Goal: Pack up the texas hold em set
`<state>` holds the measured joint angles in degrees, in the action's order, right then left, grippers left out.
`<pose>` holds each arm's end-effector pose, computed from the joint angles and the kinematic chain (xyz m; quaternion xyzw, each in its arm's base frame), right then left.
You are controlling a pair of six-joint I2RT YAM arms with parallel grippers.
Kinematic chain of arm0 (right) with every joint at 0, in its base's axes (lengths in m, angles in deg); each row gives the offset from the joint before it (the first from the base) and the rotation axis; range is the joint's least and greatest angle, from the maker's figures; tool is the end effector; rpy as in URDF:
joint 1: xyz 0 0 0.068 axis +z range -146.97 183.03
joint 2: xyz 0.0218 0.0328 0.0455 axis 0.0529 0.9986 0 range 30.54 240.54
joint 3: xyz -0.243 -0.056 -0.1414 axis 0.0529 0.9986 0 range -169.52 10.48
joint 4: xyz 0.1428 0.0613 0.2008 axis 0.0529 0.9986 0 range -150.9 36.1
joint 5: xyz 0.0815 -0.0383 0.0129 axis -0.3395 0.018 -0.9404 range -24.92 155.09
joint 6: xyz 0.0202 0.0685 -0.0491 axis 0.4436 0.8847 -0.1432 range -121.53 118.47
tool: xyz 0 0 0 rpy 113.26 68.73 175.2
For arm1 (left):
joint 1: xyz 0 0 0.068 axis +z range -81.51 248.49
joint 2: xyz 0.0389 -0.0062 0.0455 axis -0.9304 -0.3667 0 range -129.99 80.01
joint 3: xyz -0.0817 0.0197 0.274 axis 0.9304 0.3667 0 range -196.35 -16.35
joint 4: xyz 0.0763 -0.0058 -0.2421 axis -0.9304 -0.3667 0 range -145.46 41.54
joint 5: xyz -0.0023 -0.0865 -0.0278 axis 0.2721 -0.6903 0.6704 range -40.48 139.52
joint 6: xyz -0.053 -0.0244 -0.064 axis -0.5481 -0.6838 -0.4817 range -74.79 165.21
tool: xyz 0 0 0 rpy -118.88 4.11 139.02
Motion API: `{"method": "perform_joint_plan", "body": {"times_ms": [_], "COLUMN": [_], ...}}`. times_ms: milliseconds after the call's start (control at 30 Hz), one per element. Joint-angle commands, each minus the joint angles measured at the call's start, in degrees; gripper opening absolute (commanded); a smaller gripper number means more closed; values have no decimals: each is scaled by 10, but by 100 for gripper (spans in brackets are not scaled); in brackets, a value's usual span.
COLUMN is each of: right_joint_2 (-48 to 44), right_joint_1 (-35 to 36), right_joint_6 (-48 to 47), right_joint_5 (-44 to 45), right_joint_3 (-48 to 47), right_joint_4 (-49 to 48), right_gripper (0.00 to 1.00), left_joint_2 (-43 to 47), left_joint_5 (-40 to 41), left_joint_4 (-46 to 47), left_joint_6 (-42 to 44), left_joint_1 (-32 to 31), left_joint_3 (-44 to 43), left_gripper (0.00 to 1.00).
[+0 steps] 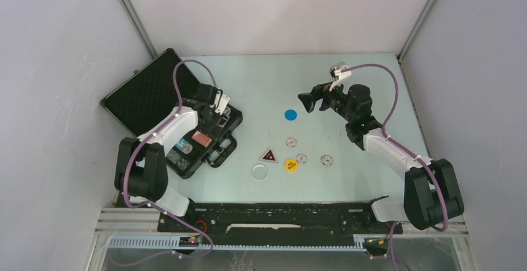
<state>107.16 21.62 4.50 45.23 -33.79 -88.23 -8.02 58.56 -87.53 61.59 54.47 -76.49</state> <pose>0.3078 0.1309 0.2954 -0.1952 0.7092 0.2660 0.6230 0.3002 -0.0625 0.1960 0.2409 0.9468 0.0813 0.1974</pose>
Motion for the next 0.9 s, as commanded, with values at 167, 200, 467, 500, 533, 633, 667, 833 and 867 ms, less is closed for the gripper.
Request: {"method": "perform_joint_plan", "body": {"times_ms": [167, 200, 467, 500, 533, 633, 667, 833, 867], "right_joint_2": [-9, -9, -7, -8, -7, -7, -8, -7, -6], "right_joint_1": [6, 6, 9, 9, 9, 10, 9, 11, 11], "right_joint_6": [-12, -11, -17, -18, -18, -20, -21, -22, -22], "right_joint_5": [-1, 0, 7, 8, 10, 12, 13, 14, 15], "right_joint_3": [1, 1, 1, 1, 1, 1, 1, 1, 1], "right_joint_4": [-33, -34, -34, -33, -33, -33, -32, -33, -33], "right_gripper": [100, 100, 100, 100, 100, 100, 100, 100, 100], "left_joint_2": [73, 82, 123, 108, 93, 34, 20, -8, -17], "left_joint_5": [39, 36, -27, -8, 12, 72, 81, 179, 188], "left_joint_4": [39, 44, 74, 56, 42, -31, -46, -65, -73], "left_joint_6": [-27, -33, -211, -241, -271, -377, -399, -468, -487], "left_joint_1": [12, 11, 6, 6, 5, 2, -1, -41, -42], "left_joint_3": [0, -1, -9, -26, -40, -94, -105, -122, -128], "left_gripper": [89, 89, 99, 100, 100, 99, 96, 92, 90]}}
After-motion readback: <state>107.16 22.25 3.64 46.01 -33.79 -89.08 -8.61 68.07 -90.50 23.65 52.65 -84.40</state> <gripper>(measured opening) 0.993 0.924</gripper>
